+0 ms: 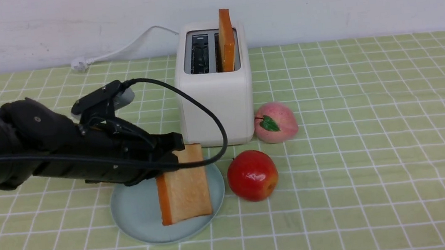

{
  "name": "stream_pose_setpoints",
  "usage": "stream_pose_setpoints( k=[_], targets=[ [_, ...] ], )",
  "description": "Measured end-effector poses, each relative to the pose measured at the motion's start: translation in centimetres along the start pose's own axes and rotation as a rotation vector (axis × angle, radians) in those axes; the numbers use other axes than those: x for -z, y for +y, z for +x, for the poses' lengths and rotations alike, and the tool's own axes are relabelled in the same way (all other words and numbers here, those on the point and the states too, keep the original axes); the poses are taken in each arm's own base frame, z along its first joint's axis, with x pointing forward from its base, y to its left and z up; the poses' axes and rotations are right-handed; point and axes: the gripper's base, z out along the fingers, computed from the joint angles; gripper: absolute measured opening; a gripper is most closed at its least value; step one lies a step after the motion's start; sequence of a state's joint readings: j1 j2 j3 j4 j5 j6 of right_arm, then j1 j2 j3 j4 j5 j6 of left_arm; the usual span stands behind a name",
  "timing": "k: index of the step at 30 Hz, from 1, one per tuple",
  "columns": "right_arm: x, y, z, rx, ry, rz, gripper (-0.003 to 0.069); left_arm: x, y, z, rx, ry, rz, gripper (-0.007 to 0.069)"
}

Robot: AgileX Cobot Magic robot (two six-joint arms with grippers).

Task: Take toasted bread from bread machine on green coffee tablecloth place on plate.
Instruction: 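Place the slice of bread on the plate with the left gripper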

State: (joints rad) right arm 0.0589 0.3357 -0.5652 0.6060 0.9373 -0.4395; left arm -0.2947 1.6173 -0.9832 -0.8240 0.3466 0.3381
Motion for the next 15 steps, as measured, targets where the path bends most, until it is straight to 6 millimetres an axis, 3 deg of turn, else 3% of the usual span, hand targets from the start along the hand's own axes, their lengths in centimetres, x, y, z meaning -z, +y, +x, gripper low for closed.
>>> stream_pose_setpoints(
  k=[4,8,9,11,12,15],
  targets=[
    [0.0,0.0,0.0,0.0,0.0,0.0,0.0005,0.0,0.1,-0.2,-0.005,-0.016,-0.006,0.0137],
    [0.0,0.0,0.0,-0.003,-0.002,-0.004,0.0005,0.0,0.1,-0.4,-0.01,-0.036,-0.014,0.03],
    [0.0,0.0,0.0,-0.003,-0.002,-0.004,0.0005,0.0,0.1,-0.4,-0.01,-0.037,-0.014,0.031],
    [0.0,0.0,0.0,-0.004,-0.002,-0.005,0.0005,0.1,0.1,-0.5,-0.012,-0.041,-0.013,0.0432],
    [0.0,0.0,0.0,-0.004,-0.002,-0.005,0.0005,0.1,0.1,-0.5,-0.013,-0.042,-0.013,0.0441],
    [0.0,0.0,0.0,-0.004,-0.002,-0.005,0.0005,1.1,-0.4,-0.8,-0.031,-0.069,-0.002,0.0578]
  ],
)
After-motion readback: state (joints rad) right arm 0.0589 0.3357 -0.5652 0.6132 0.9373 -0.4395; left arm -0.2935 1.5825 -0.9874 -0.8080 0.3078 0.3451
